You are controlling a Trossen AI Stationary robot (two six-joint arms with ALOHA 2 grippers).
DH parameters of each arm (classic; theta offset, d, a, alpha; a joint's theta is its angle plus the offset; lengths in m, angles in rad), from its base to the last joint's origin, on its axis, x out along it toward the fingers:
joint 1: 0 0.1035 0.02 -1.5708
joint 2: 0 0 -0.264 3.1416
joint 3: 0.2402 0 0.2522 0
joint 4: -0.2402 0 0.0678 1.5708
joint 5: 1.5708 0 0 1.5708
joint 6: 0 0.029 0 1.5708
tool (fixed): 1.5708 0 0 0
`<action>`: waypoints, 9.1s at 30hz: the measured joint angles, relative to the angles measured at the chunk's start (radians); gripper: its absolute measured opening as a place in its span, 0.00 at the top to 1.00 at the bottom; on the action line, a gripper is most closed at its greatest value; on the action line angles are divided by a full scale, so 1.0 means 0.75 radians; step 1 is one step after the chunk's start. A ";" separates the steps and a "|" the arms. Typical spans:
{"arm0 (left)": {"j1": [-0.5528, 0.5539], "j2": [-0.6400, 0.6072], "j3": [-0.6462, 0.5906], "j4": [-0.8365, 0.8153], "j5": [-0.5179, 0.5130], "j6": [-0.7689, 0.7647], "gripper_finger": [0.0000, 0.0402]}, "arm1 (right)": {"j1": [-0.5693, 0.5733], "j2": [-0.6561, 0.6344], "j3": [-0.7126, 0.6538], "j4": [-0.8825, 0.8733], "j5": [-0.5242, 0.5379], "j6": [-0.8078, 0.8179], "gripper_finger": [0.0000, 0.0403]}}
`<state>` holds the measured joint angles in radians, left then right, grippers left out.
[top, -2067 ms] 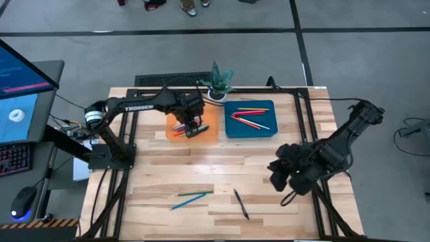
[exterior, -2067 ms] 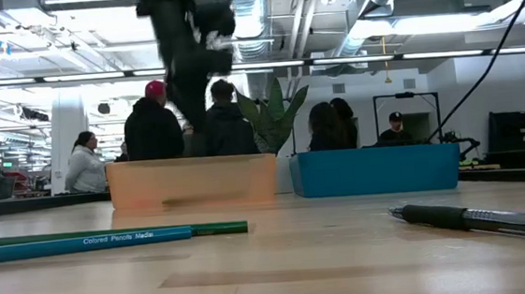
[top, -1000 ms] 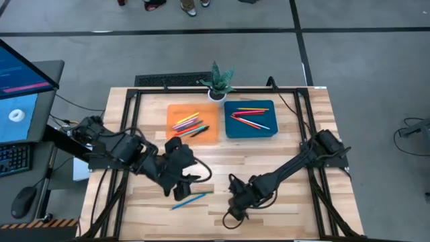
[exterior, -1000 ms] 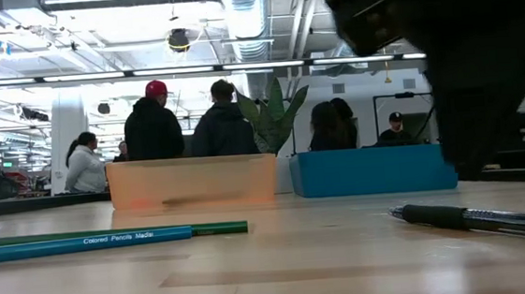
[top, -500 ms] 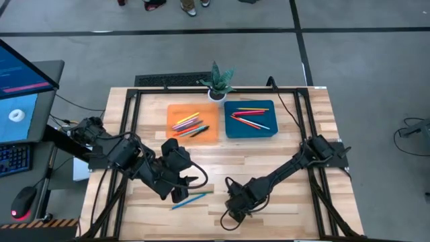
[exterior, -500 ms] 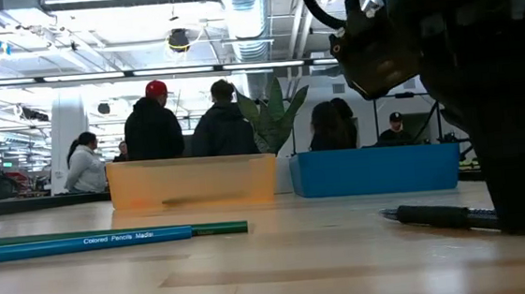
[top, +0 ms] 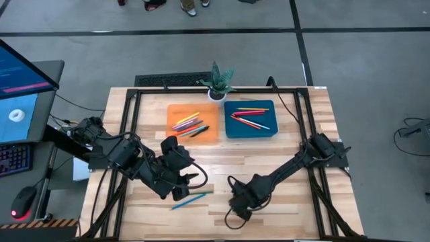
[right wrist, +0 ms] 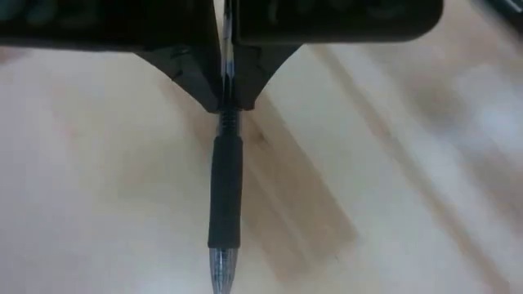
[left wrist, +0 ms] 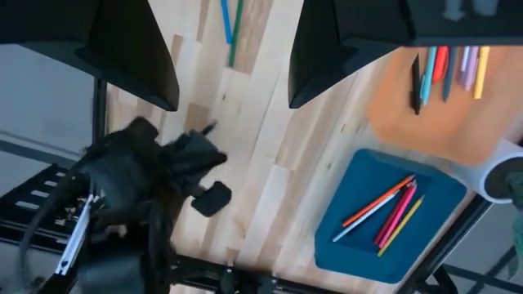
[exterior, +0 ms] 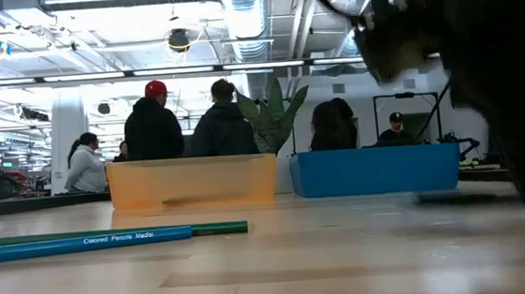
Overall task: Sort pens & pencils
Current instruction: Put the black pen into the orange bin, then put the green pencil into the blue bin
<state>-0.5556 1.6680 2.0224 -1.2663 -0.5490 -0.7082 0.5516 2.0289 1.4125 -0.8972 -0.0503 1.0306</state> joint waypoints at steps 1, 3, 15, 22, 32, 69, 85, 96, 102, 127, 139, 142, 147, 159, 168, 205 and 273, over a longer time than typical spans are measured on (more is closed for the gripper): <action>0.000 0.000 0.000 0.000 -0.001 0.000 0.45 | -0.002 -0.029 0.005 -0.004 0.029 -0.002 0.95; -0.003 -0.003 0.000 0.004 -0.021 -0.013 0.45 | -0.006 -0.109 0.007 -0.070 0.093 -0.010 0.94; -0.133 -0.030 -0.001 0.199 -0.385 -0.010 0.45 | 0.030 -0.676 0.007 -0.040 0.542 -0.014 0.91; -0.119 -0.025 -0.001 0.602 -0.434 0.293 0.45 | 0.110 -0.989 0.009 0.219 0.859 -0.252 0.90; 0.176 -0.019 -0.001 1.024 -0.033 0.618 0.45 | 0.119 -1.086 0.009 0.625 0.922 -0.764 0.89; 0.467 0.110 -0.001 1.371 0.473 0.725 0.50 | -0.012 -1.085 0.009 0.788 0.888 -0.991 0.89; 0.496 0.112 -0.001 1.378 0.583 0.704 0.94 | -0.015 -1.085 0.009 0.788 0.872 -1.031 0.89; 0.496 0.005 0.001 1.266 0.467 0.819 0.94 | 0.019 -1.127 0.061 0.780 0.871 -1.079 0.64; 0.517 -0.109 0.002 0.891 0.223 0.904 0.94 | 0.109 -1.212 0.067 0.749 0.930 -1.097 0.50; 1.241 -0.104 -0.907 0.636 0.459 0.894 0.94 | 0.244 -1.295 0.067 0.542 1.083 -1.094 0.61; 1.351 -0.103 -1.346 0.975 0.469 0.894 0.94 | 0.192 -1.295 0.066 0.488 1.082 -1.092 0.62; 1.355 -0.103 -1.366 0.995 0.478 0.895 0.91 | 0.192 -1.295 0.066 0.469 1.082 -1.092 0.62; 1.353 -0.103 -1.369 0.983 0.482 0.914 0.83 | 0.192 -1.295 0.066 0.467 1.081 -1.080 0.61; 1.344 -0.114 -1.085 0.720 0.713 0.822 0.58 | 0.192 -1.295 0.066 0.467 1.075 -1.080 0.60; 0.998 -0.276 -0.624 0.357 0.639 0.726 0.55 | 0.201 -1.295 0.066 0.400 1.075 -1.032 0.61; 0.047 0.057 -1.337 0.877 0.596 0.080 0.56 | 0.196 -1.237 0.064 0.288 1.044 -0.789 0.62; 0.095 -0.586 -0.753 1.339 -0.113 0.705 1.00 | -0.303 -1.063 0.063 0.862 0.530 -1.100 0.45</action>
<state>-0.4843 1.2285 1.4578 -0.2618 -0.6339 -0.1791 0.3244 1.2314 1.4599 -0.2508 0.3469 0.2056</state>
